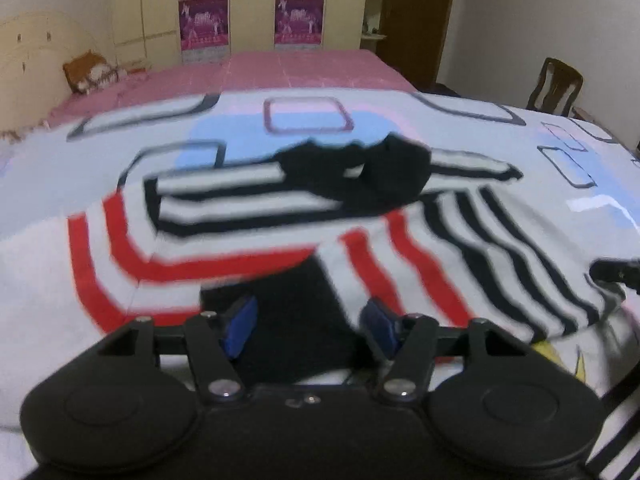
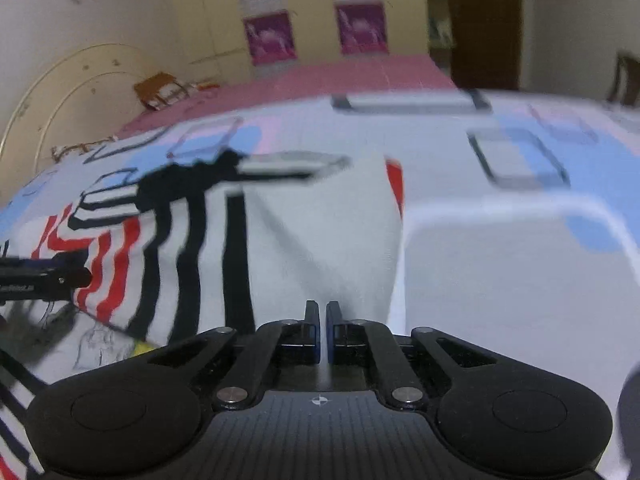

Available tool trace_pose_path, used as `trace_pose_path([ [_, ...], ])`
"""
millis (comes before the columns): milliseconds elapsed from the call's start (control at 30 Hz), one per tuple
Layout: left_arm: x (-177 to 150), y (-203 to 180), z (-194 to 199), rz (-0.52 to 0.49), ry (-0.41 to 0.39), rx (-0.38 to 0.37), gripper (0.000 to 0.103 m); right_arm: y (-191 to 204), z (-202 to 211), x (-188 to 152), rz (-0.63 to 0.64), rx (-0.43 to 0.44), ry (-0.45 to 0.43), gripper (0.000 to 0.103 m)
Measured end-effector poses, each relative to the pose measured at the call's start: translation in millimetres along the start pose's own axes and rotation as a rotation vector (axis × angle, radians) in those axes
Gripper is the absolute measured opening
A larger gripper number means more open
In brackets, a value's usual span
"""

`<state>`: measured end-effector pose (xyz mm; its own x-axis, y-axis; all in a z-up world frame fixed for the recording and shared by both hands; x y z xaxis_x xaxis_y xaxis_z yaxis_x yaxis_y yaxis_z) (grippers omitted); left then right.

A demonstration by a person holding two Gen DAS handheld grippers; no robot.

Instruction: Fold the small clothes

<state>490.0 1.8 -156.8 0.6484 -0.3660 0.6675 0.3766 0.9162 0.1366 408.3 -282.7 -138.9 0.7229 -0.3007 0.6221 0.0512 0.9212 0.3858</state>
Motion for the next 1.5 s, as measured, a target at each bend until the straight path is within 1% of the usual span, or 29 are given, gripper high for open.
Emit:
trace_pose_path([
  [67,16.7,-15.1,-4.6,-0.007,-0.047,-0.044,0.060,7.5,-11.1,17.2,-0.014,0.012,-0.016,0.005],
  [133,32.1,-28.8,-16.9,-0.042,-0.049,-0.052,0.060,13.6,-32.9,33.6,-0.021,-0.003,0.003,0.005],
  [233,43.8,-38.5,-40.8,-0.030,-0.054,-0.067,0.060,18.9,-59.7,49.5,0.055,0.020,0.018,0.005],
  [267,41.3,-37.6,-46.0,-0.031,-0.043,-0.053,0.061,15.0,-66.9,57.4,0.083,-0.013,-0.002,0.005],
  [300,38.7,-33.3,-52.9,-0.032,-0.013,-0.020,0.063,-0.1,-73.0,64.1,0.067,-0.077,-0.023,0.005],
  [333,33.5,-26.2,-57.7,-0.005,-0.003,-0.032,0.064,-22.4,-81.3,73.1,0.015,-0.147,-0.026,0.005],
  [367,30.3,-20.9,-57.7,0.019,-0.013,-0.058,0.064,-40.7,-87.9,79.3,-0.042,-0.155,-0.020,0.005],
  [400,30.7,-20.5,-56.5,0.003,-0.007,-0.061,0.064,-48.2,-88.6,83.5,-0.067,-0.135,-0.009,0.005],
  [467,36.6,-21.3,-48.7,0.009,0.002,-0.048,0.054,-41.6,-83.4,86.6,0.009,-0.139,0.009,0.005],
  [533,44.5,-29.9,-34.0,0.040,-0.072,-0.074,0.053,-38.9,-70.4,88.7,-0.001,-0.126,-0.028,0.005],
  [567,49.1,-38.2,-30.7,0.037,-0.093,-0.091,0.053,-35.1,-62.5,87.8,-0.019,-0.106,-0.046,0.005],
  [600,54.2,-51.3,-29.3,0.020,-0.113,-0.110,0.057,-28.5,-61.0,84.4,-0.024,-0.080,-0.042,0.005],
  [633,58.5,-61.9,-32.0,-0.004,-0.120,-0.121,0.062,-16.7,-63.8,77.9,-0.003,-0.053,-0.027,0.005],
  [700,62.8,-82.0,-45.3,-0.040,-0.104,-0.119,0.063,2.1,-73.9,64.4,0.052,-0.006,0.029,0.005],
  [733,61.3,-87.2,-57.1,-0.035,-0.065,-0.136,0.065,7.9,-81.0,56.6,0.090,-0.023,0.031,0.005],
  [767,58.5,-90.6,-67.1,-0.043,-0.028,-0.123,0.066,9.9,-81.5,53.3,0.114,-0.032,0.011,0.005],
  [800,58.7,-94.8,-66.2,-0.076,-0.040,-0.100,0.067,11.5,-81.1,52.9,0.121,-0.039,0.013,0.005],
  [833,60.6,-96.3,-61.8,-0.088,-0.028,-0.097,0.062,12.4,-77.3,54.2,0.121,-0.048,0.028,0.005],
  [900,59.6,-91.9,-42.0,-0.066,-0.068,-0.108,0.061,10.5,-60.4,57.6,0.106,-0.035,0.003,0.005],
  [933,56.4,-88.4,-31.5,-0.040,-0.086,-0.110,0.062,10.2,-51.0,57.9,0.103,-0.006,-0.016,0.005],
  [1000,44.9,-85.3,-19.8,-0.025,-0.093,-0.098,0.063,15.0,-50.6,47.2,0.119,0.010,0.005,0.005],
  [1067,30.3,-81.4,-29.3,-0.043,-0.026,-0.063,0.064,14.6,-62.3,25.9,0.163,-0.037,0.058,0.005],
  [1100,19.9,-76.2,-30.0,-0.045,-0.024,-0.057,0.066,13.9,-57.5,21.0,0.179,-0.035,0.029,0.005],
  [1133,16.1,-72.8,-25.1,-0.061,-0.038,-0.051,0.065,15.3,-54.8,20.3,0.183,-0.047,0.034,0.005],
  [1233,2.8,-63.2,0.4,-0.143,-0.042,0.027,0.066,13.0,-29.7,20.0,0.172,-0.060,0.025,0.005],
  [1300,-14.8,-48.8,5.2,-0.114,-0.002,0.031,0.069,7.4,-14.7,10.8,0.158,-0.050,0.032,0.005],
  [1367,-30.8,-35.4,15.3,-0.068,-0.016,0.033,0.074,-1.2,-7.5,-8.2,0.160,-0.085,0.069,0.005],
  [1433,-31.7,-29.0,21.1,-0.020,-0.023,0.021,0.071,-2.8,-1.6,-17.5,0.159,-0.100,0.054,0.005],
  [1500,-25.5,-29.2,31.0,-0.017,-0.068,0.032,0.068,4.6,11.4,-15.3,0.143,-0.107,0.025,0.005],
])
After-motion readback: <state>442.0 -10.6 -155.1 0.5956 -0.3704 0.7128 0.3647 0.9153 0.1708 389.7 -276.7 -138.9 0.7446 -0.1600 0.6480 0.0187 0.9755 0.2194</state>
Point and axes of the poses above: each gripper's, at about its wrist camera, not at the fingertips, and z roughly against the way its jaws point, y to its left, x to its top, the point moved 4 cm from there along -z, roughly the way its jaws point, and after that the axes turned 15 degrees about -z, right-handed, at the moved point
